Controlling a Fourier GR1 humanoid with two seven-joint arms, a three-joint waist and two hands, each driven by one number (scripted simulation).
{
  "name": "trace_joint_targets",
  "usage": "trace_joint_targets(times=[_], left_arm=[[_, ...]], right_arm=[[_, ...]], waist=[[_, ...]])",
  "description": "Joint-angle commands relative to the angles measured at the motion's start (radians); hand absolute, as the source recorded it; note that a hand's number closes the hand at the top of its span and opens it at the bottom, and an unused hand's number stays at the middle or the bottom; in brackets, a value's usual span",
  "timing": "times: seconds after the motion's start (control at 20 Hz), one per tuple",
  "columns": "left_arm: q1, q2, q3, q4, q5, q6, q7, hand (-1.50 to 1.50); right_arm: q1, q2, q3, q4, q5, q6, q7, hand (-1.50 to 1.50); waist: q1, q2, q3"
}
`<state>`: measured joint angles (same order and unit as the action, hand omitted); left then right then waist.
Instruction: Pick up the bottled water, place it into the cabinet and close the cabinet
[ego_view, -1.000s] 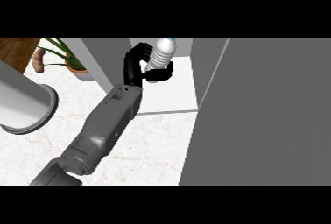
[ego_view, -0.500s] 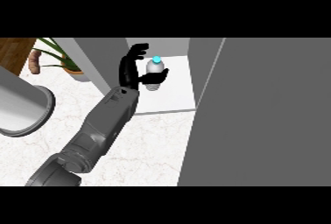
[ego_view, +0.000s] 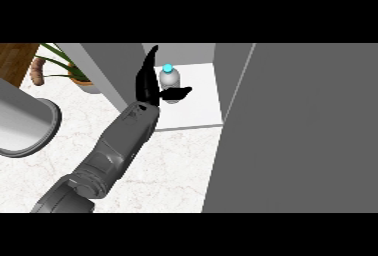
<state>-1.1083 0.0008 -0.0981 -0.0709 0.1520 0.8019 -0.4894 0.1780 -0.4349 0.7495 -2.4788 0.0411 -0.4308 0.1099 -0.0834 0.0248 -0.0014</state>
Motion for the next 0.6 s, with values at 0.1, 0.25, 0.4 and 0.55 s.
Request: trace_joint_targets(times=[0.1,0.25,0.4,0.55], left_arm=[[0.046,-0.001,0.017,-0.018,0.007,-0.005,-0.054,-1.50],[0.010,-0.001,0.025,-0.034,0.013,-0.064,-0.055,-1.50],[0.012,0.002,0.070,-0.106,0.055,-0.166,-0.133,-1.50],[0.044,0.000,0.097,-0.158,0.099,-0.301,-0.203,1.50]], right_arm=[[0.009,0.005,0.014,-0.037,0.019,-0.009,0.028,-1.50],[-0.001,0.024,0.067,-0.045,0.059,-0.020,0.025,-1.50],[0.026,-0.021,0.040,-0.072,0.012,0.004,0.009,-1.50],[0.008,0.002,0.038,-0.049,0.026,-0.015,0.024,-1.50]], waist=[[0.012,0.000,-0.001],[0.001,-0.001,-0.002],[0.001,0.000,-0.002],[0.013,-0.008,-0.002]])
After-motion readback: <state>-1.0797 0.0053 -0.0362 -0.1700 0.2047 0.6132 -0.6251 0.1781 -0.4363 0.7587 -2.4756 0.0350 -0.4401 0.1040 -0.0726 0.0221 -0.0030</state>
